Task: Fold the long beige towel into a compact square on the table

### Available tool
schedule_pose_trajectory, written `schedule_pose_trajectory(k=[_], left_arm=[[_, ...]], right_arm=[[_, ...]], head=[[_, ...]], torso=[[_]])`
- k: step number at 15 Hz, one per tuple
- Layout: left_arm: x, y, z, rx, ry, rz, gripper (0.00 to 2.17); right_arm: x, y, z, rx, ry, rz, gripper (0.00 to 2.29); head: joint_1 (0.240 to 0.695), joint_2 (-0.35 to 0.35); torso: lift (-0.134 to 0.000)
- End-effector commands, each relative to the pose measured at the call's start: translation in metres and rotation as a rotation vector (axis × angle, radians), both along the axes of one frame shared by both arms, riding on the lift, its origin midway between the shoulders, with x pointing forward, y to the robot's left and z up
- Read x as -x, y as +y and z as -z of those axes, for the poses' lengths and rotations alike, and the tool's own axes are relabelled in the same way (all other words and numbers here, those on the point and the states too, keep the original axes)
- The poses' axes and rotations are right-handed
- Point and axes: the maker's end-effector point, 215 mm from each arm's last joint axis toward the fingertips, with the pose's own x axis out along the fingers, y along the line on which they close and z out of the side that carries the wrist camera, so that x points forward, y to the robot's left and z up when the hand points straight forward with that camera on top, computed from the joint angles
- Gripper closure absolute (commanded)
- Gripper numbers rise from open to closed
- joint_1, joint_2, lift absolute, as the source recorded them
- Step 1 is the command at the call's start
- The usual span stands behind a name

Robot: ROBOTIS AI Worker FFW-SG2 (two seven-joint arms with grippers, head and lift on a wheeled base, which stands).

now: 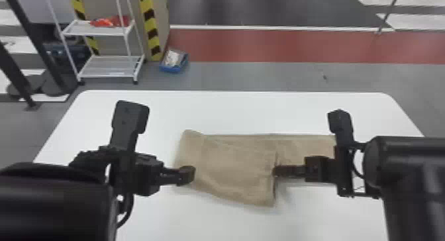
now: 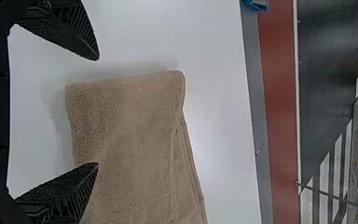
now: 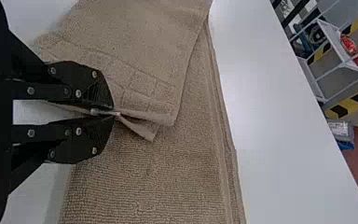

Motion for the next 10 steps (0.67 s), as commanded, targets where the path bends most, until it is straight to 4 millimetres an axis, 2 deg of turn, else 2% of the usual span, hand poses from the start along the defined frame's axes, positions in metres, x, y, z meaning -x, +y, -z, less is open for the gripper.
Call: schedule_pose_trajectory(k=[1,4,8,10], left_arm=[[0.001,0.001,0.001,-0.003,0.002,0.000,0.08],[0.000,0.005,0.001,-0.002,0.001,-0.005,0.08],[0.000,0.007,0.001,-0.003,-0.001,-0.008,0.08],[0.001,0.007,0.000,-0.003,-0.002,-0.006,0.08]], right_arm=[[0.002,0.001,0.001,-0.001,0.012,-0.001,1.18],[0.000,0.002,-0.004,-0.021,0.002,0.004,1.18],[-0.020,0.005,-0.048,-0.080,-0.096,0.005,1.18],[-0.036,-0.007,-0.079,-0.112,-0.163,0.032,1.18]], head=[[0.695,-0.009],[0.695,-0.006],[0.695,0.001],[0.695,0.003]], torso=[[-0.124],[-0.124],[-0.124],[-0.124]])
